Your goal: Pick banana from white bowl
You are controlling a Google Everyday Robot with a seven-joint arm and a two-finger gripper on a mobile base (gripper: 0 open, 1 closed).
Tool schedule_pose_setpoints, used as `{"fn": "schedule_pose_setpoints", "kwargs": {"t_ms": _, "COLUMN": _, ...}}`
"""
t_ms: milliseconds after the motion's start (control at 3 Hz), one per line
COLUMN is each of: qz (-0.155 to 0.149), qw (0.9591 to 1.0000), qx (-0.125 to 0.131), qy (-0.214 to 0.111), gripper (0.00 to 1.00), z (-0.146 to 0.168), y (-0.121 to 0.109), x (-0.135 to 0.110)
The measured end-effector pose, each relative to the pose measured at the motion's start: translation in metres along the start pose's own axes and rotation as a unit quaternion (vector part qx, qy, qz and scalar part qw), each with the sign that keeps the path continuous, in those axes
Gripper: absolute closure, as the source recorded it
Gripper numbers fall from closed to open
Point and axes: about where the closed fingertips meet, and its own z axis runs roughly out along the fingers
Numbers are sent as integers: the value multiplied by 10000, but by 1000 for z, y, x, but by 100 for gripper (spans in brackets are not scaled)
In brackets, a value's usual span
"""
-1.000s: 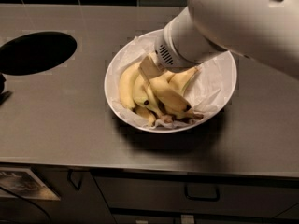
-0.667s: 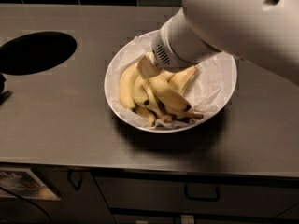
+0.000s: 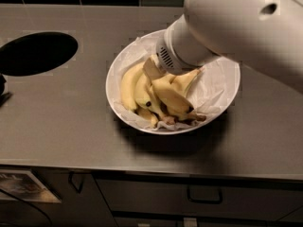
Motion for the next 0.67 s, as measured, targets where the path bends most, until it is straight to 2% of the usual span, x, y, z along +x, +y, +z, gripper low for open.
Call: {"fn": "schedule_pose_setpoints", "kwargs": {"t_ms": 667, "qz": 94, "qw": 9999, "qx": -3, "qy": 96, "gripper": 49, "z": 12, "y": -3, "x": 7}}
